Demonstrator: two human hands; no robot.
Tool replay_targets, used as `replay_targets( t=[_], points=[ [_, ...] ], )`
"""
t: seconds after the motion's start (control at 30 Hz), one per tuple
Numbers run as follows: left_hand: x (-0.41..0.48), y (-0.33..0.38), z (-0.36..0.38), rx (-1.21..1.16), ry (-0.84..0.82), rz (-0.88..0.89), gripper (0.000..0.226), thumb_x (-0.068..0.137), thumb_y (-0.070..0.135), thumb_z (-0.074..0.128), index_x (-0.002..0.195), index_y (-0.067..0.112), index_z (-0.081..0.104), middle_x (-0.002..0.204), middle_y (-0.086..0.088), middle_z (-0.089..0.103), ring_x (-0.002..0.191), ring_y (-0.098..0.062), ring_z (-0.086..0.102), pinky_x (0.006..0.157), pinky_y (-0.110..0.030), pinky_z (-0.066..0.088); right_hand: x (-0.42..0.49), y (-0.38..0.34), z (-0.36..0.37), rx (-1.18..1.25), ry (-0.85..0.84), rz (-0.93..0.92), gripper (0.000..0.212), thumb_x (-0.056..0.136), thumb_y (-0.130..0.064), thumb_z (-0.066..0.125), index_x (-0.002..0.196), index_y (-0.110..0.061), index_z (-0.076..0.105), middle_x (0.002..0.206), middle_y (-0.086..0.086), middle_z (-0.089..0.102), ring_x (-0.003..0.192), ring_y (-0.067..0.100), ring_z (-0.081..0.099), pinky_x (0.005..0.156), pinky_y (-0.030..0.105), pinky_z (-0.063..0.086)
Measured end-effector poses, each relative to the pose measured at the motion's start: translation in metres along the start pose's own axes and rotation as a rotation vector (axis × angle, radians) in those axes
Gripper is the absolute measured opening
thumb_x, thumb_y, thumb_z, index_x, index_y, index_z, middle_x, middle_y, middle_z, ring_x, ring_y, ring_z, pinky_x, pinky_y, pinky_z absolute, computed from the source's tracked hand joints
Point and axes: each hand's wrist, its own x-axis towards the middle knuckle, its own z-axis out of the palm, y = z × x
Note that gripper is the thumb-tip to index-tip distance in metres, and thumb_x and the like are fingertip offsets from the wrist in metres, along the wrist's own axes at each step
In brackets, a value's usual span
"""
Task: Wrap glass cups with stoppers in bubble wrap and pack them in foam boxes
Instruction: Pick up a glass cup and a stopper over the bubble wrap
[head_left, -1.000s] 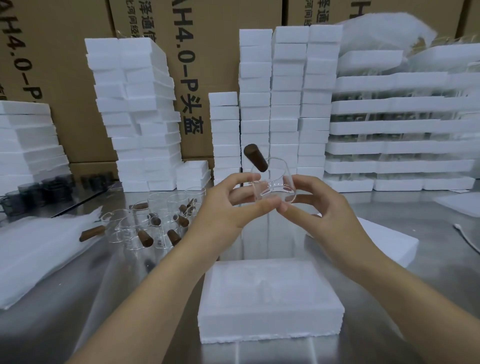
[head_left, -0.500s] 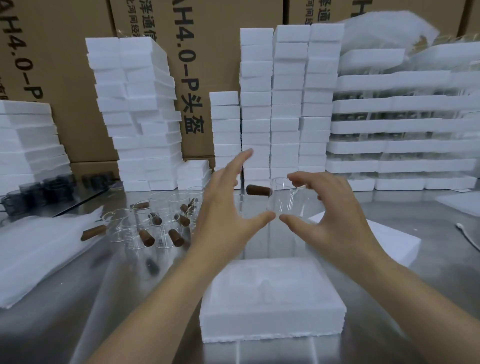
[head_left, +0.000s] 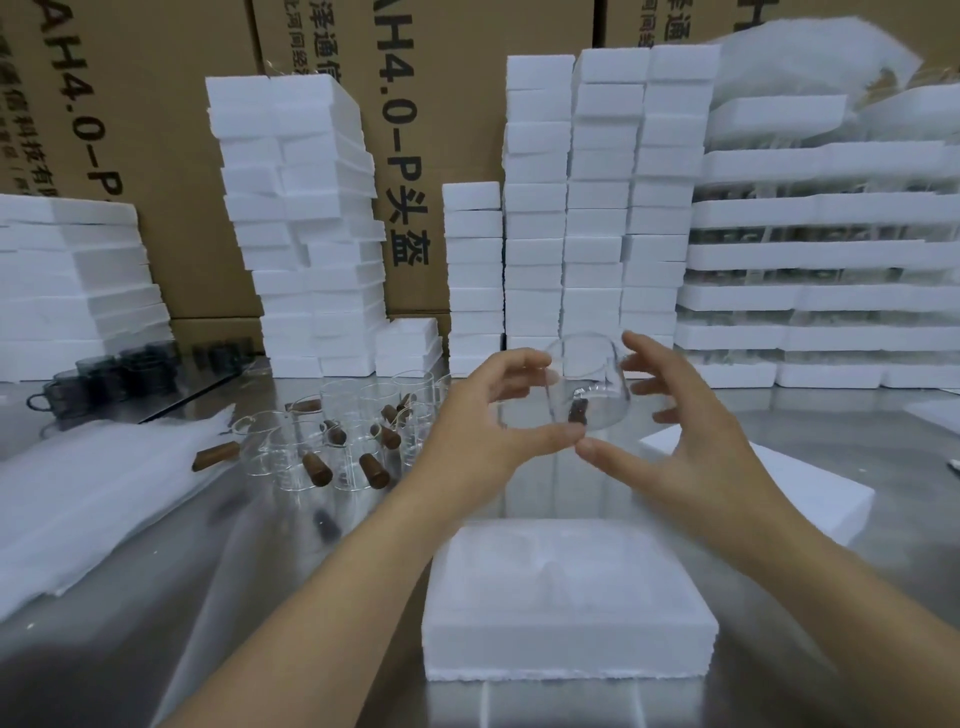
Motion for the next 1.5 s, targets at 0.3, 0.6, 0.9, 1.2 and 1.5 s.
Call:
replay_targets(
  t=[0.3,0.6,0.9,1.2,1.5],
  points=[
    [0.003,0.000,-0.014,-0.395,-0.176,-0.249,0.054,0.090,0.049,0.085,0.140,0.037,0.068,0.135,0.016,0.074,0.125,0.002,0.066,0.099,-0.033,0.047,0.005,-0.011,0.002,0.409,-0.155,0.201,0.036,0.108,-0.040,0.049,0.102,-0.019,0.078,0.085,0.007,0.076,0.078,0.017,0.069,0.076,0.038,0.050],
    [-0.003,0.016,-0.012,-0.410,0.109,-0.306,0.045,0.088,0.034,0.089,0.129,0.036,0.070,0.112,0.017,0.079,0.107,-0.002,0.073,0.086,-0.025,0.056,0.003,0.010,0.014,0.290,-0.045,0.175,0.031,0.110,-0.033,0.048,0.092,-0.031,0.073,0.080,0.000,0.072,0.058,0.013,0.061,0.060,0.037,0.046],
    [-0.003,0.004,-0.171,0.499,0.733,-0.135,0.021,0.100,0.019,0.064,0.119,0.027,0.071,0.124,0.008,0.073,0.115,-0.016,0.067,0.097,-0.035,0.054,-0.001,0.014,0.016,-0.016,0.054,0.128,0.040,0.093,-0.067,0.037,0.107,-0.039,0.062,0.085,-0.016,0.071,0.055,0.010,0.065,0.044,0.023,0.043],
    [-0.058,-0.064,-0.274,0.876,0.435,-0.687,0.030,0.101,0.022,0.064,0.071,0.019,0.062,0.076,-0.011,0.056,0.084,-0.034,0.058,0.074,-0.041,0.046,-0.004,-0.001,0.014,-0.223,0.036,0.062,0.021,0.102,-0.060,0.033,0.100,-0.049,0.050,0.097,-0.036,0.064,0.065,0.009,0.067,0.064,0.043,0.054],
    [-0.053,-0.024,-0.268,0.886,0.720,-0.566,0.042,0.110,0.027,0.052,0.074,0.013,0.069,0.075,-0.013,0.065,0.085,-0.041,0.067,0.071,-0.038,0.046,-0.004,0.001,0.014,-0.279,0.111,0.071,0.020,0.105,-0.056,0.035,0.096,-0.047,0.050,0.085,-0.043,0.061,0.060,0.007,0.064,0.054,0.034,0.046]
  ],
)
